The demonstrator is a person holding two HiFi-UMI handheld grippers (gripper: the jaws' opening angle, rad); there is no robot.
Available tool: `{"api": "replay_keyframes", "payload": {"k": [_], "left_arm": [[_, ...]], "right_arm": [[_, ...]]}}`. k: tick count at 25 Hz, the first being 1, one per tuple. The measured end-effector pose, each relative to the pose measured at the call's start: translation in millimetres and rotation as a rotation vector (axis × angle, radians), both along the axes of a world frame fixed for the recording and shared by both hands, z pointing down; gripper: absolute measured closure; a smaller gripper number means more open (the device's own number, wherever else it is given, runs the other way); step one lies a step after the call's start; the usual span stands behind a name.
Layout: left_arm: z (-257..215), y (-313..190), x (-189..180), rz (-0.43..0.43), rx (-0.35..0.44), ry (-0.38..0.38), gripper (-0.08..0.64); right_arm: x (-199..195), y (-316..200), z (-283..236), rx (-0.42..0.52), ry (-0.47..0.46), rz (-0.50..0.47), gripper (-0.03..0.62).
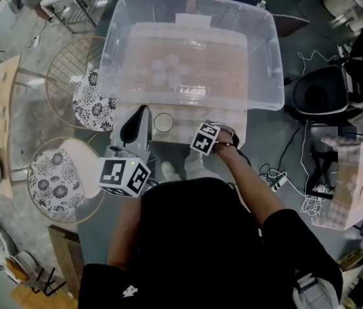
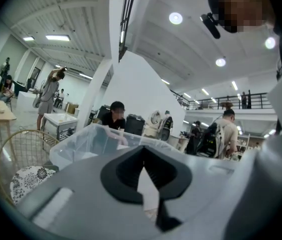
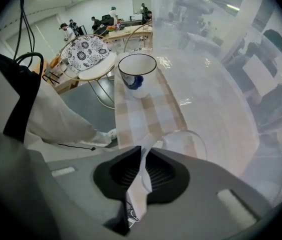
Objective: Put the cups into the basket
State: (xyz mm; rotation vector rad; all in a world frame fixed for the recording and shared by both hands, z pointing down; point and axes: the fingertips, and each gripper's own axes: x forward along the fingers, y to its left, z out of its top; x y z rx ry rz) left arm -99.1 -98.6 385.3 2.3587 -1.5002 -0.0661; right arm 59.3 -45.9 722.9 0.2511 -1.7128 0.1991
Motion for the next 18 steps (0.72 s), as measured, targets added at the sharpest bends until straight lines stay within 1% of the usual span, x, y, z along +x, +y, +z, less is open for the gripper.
{"api": "replay_keyframes", "payload": {"k": [6,10,18], "left_arm": [[1,-3,13,0.03,0.002,-0.002,0.552],[0,-4,17,0.038,0.004,-0.001,0.552],[1,-12,24,0.061,0.002,0.01,0.552]], "right_arm": [[0,4,-10,0.008,-0.079,0.049,0.569],[1,4,-21,0.021,-0.11,0.066,0.571],[-3,8,-74,0.064,-0.193,0.076,0.571]]}}
